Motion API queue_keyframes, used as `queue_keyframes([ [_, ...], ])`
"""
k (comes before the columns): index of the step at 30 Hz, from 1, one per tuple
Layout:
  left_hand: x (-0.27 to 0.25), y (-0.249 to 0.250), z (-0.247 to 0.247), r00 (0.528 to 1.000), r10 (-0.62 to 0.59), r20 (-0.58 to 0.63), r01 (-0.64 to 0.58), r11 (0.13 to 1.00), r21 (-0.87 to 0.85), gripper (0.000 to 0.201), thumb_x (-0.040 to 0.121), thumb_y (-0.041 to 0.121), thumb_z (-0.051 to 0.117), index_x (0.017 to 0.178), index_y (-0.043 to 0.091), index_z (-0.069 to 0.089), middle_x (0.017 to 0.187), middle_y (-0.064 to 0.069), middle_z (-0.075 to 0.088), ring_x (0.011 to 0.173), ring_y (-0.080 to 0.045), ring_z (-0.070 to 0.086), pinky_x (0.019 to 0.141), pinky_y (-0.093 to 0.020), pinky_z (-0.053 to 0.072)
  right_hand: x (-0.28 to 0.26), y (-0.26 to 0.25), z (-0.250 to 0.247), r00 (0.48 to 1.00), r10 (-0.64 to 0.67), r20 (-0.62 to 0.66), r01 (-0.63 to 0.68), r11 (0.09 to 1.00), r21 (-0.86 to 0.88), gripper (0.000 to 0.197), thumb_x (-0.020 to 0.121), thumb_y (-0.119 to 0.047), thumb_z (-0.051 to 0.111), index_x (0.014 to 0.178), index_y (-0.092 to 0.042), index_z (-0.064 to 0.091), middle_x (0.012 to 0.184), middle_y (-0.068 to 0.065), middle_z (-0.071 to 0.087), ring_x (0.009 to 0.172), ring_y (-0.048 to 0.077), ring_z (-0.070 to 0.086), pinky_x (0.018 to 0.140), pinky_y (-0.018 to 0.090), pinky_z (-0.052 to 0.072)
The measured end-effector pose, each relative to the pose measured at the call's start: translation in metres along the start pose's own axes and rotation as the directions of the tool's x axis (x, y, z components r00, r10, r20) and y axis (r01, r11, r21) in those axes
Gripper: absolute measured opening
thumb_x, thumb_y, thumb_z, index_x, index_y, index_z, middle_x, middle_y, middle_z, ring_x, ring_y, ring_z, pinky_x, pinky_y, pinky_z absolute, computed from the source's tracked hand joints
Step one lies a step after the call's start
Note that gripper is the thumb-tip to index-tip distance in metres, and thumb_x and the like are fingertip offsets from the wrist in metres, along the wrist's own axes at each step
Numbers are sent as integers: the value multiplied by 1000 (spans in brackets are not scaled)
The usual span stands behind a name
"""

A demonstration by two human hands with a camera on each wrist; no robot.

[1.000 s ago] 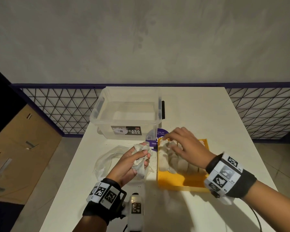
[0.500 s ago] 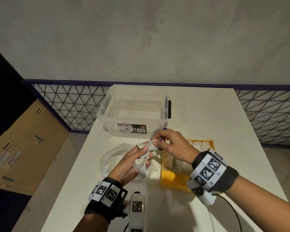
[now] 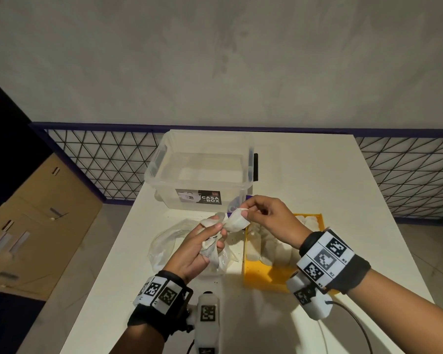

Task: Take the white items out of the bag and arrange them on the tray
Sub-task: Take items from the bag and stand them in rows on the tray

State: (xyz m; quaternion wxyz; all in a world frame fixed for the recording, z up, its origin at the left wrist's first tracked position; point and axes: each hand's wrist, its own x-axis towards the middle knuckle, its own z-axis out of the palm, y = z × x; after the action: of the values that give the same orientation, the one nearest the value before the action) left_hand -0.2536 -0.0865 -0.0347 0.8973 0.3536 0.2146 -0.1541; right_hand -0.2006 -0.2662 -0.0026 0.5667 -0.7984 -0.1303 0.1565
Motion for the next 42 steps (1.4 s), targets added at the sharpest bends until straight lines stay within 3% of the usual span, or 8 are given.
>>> queue_keyframes([
  [7,0,1,3,999,29,-46,-30,999,-28,41,72,-2,61,112,5,55,80,-13,60,57,-13,60,42,-17,45,-2,-4,-3,999,23,45,-29,992,126,18,85,-3,61,96,-17,63,84,14,58,79,19,54,78,19,47],
  [13,-2,0,1,998,29,-61,-27,999,21,22,86,-3,55,105,5,62,76,-13,59,62,-13,55,44,-17,45,-5,-9,-9,999,-34,-11,34,999,-5,9,82,-7,66,88,-14,68,80,11,65,72,10,54,69,16,44],
  [18,-4,-2,-3,998,43,-54,-41,998,45,25,86,0,56,110,5,61,71,-10,57,58,-11,57,46,-17,46,-8,-14,-16,995,-101,-23,94,975,-203,5,82,-9,66,85,-9,70,75,-17,61,68,-11,52,65,2,38],
  [20,-4,-1,-3,998,49,-48,-48,998,32,27,85,0,56,111,4,60,71,-10,58,59,-11,59,45,-17,46,-8,-14,-18,995,-99,-22,90,963,-254,4,84,-13,64,86,-13,68,79,-11,65,74,-2,56,67,5,39],
  [26,-7,8,-15,995,89,-35,-89,996,20,33,83,5,59,116,6,59,75,-8,59,65,-11,57,48,-17,48,-12,-9,-21,995,-86,-47,59,906,-420,10,90,-14,55,94,-14,64,87,9,69,88,26,63,79,43,51],
  [34,-13,18,-29,991,131,-36,-132,991,-25,40,81,7,59,120,6,57,80,-6,55,59,-7,59,47,-16,49,-12,0,-24,999,-33,-29,14,868,-496,18,91,-18,54,104,-13,66,94,9,70,90,21,61,80,33,49],
  [38,-14,18,-34,989,139,-51,-141,989,-39,41,81,7,59,121,5,57,79,-4,57,60,-7,60,46,-16,48,-13,13,-32,999,44,27,-14,746,-666,17,91,-20,53,103,-15,64,101,6,68,94,22,60,82,33,48],
  [42,-15,25,-38,990,140,-28,-141,990,-31,72,56,11,89,121,6,59,78,-6,58,60,-8,60,48,-17,50,-13,24,-33,988,131,79,-34,695,-719,14,90,-16,53,99,-14,64,101,7,67,92,23,59,80,32,46],
])
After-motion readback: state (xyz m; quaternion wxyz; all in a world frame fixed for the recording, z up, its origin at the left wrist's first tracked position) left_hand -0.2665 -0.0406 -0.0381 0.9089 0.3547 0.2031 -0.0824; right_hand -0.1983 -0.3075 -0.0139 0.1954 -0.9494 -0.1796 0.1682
